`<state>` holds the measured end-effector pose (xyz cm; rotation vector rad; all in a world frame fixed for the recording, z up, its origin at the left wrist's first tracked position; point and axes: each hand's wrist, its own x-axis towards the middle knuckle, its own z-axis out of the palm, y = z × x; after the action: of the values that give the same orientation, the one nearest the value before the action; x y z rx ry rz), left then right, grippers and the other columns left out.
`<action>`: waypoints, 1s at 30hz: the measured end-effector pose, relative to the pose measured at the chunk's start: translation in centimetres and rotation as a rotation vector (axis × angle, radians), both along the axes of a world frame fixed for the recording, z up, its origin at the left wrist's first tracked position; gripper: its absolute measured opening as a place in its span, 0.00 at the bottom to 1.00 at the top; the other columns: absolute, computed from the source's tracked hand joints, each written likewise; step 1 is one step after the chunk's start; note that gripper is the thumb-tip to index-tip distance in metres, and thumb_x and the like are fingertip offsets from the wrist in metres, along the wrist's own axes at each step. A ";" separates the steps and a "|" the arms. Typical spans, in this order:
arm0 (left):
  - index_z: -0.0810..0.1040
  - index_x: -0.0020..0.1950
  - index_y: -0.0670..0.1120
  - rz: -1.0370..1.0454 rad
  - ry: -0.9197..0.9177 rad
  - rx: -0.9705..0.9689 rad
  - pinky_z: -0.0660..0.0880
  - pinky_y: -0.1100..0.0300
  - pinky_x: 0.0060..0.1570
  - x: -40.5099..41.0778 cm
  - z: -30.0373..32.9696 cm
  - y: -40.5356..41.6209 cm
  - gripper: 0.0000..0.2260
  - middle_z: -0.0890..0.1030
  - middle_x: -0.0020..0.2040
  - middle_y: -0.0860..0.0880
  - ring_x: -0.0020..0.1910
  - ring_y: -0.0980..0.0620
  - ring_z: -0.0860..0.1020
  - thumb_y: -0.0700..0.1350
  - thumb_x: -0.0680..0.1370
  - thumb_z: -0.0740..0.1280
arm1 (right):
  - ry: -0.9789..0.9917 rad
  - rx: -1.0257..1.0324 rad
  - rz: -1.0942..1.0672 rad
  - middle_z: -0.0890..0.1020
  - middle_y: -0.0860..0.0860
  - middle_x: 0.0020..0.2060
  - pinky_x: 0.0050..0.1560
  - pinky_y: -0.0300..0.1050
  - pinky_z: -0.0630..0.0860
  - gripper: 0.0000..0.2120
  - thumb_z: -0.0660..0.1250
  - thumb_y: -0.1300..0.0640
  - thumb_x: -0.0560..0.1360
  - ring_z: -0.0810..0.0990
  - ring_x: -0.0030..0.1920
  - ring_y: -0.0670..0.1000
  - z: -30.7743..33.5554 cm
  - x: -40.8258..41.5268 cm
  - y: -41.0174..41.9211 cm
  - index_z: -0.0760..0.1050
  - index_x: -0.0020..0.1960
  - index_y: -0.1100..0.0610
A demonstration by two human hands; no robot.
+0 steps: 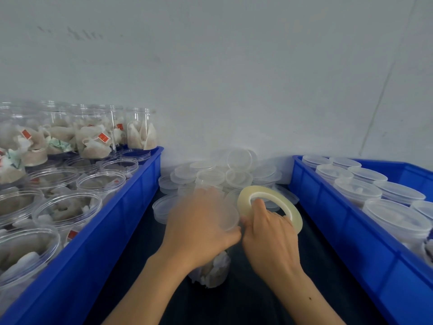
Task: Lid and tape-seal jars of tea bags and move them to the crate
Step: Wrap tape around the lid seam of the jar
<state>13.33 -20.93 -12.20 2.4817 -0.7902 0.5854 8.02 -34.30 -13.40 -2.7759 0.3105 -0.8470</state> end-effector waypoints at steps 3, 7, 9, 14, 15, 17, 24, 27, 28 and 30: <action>0.67 0.62 0.54 0.021 -0.016 0.016 0.63 0.61 0.44 0.1 0.0 -0.1 0.34 0.73 0.57 0.57 0.51 0.55 0.74 0.73 0.64 0.54 | 0.010 0.040 -0.006 0.73 0.45 0.33 0.43 0.43 0.62 0.07 0.55 0.48 0.81 0.77 0.39 0.50 0.1 0.3 -0.1 0.62 0.51 0.51; 0.67 0.62 0.54 0.025 -0.018 0.030 0.62 0.61 0.44 0.2 -0.1 -0.2 0.34 0.73 0.57 0.57 0.52 0.54 0.74 0.73 0.64 0.55 | 0.020 0.049 -0.005 0.74 0.45 0.32 0.43 0.43 0.65 0.07 0.55 0.49 0.82 0.79 0.38 0.50 0.1 0.7 -0.2 0.59 0.49 0.51; 0.68 0.62 0.54 0.031 -0.014 0.022 0.62 0.61 0.43 0.2 -0.2 -0.2 0.35 0.73 0.56 0.58 0.51 0.55 0.74 0.73 0.62 0.54 | 0.041 0.079 0.002 0.76 0.45 0.33 0.42 0.43 0.66 0.07 0.54 0.49 0.82 0.79 0.39 0.50 0.1 0.9 -0.2 0.60 0.49 0.52; 0.67 0.63 0.54 0.028 -0.020 0.033 0.62 0.61 0.44 0.2 -0.2 -0.2 0.32 0.73 0.57 0.57 0.52 0.54 0.75 0.70 0.65 0.61 | 0.080 0.108 -0.025 0.71 0.44 0.31 0.39 0.44 0.64 0.07 0.56 0.50 0.82 0.75 0.37 0.49 0.3 1.6 -0.6 0.64 0.50 0.53; 0.67 0.63 0.54 0.026 -0.023 0.030 0.62 0.61 0.43 0.2 -0.2 -0.2 0.31 0.73 0.57 0.57 0.52 0.54 0.75 0.70 0.66 0.62 | 0.089 0.107 -0.033 0.72 0.45 0.32 0.40 0.44 0.64 0.07 0.56 0.50 0.82 0.75 0.38 0.49 0.4 1.7 -0.6 0.64 0.50 0.53; 0.67 0.63 0.54 0.025 -0.027 0.025 0.62 0.61 0.43 0.2 -0.2 -0.1 0.31 0.73 0.57 0.57 0.51 0.54 0.75 0.70 0.66 0.63 | 0.100 0.107 -0.049 0.72 0.46 0.34 0.42 0.44 0.66 0.08 0.55 0.50 0.82 0.74 0.39 0.49 0.6 2.0 -0.6 0.66 0.52 0.54; 0.67 0.65 0.53 0.039 -0.027 0.031 0.62 0.60 0.44 0.2 -0.1 -0.4 0.32 0.73 0.58 0.56 0.54 0.53 0.75 0.70 0.68 0.63 | 0.141 0.123 -0.083 0.73 0.48 0.38 0.40 0.44 0.66 0.10 0.56 0.50 0.82 0.73 0.40 0.49 1.0 2.7 -0.6 0.68 0.54 0.57; 0.67 0.63 0.53 0.030 -0.023 0.037 0.63 0.59 0.43 0.2 0.0 -0.3 0.30 0.74 0.57 0.55 0.52 0.52 0.74 0.70 0.69 0.63 | 0.135 0.115 -0.092 0.72 0.47 0.35 0.38 0.43 0.67 0.10 0.56 0.50 0.82 0.73 0.38 0.48 0.9 3.0 -0.6 0.69 0.55 0.57; 0.67 0.63 0.53 0.032 -0.020 0.036 0.63 0.59 0.43 0.2 0.0 -0.3 0.30 0.74 0.56 0.55 0.52 0.52 0.74 0.69 0.69 0.63 | 0.136 0.113 -0.098 0.71 0.46 0.33 0.37 0.43 0.66 0.11 0.56 0.50 0.82 0.73 0.36 0.47 0.9 3.1 -0.6 0.69 0.55 0.57; 0.67 0.62 0.53 0.038 -0.016 0.038 0.63 0.59 0.43 0.1 0.1 -0.4 0.29 0.74 0.56 0.55 0.52 0.52 0.74 0.69 0.69 0.64 | 0.146 0.105 -0.115 0.70 0.46 0.32 0.32 0.42 0.63 0.12 0.56 0.50 0.82 0.71 0.33 0.46 0.9 3.4 -0.7 0.69 0.56 0.57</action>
<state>13.48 -21.32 -12.13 2.5349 -0.7686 0.6091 11.41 -34.99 -12.46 -2.7477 0.5294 -0.6338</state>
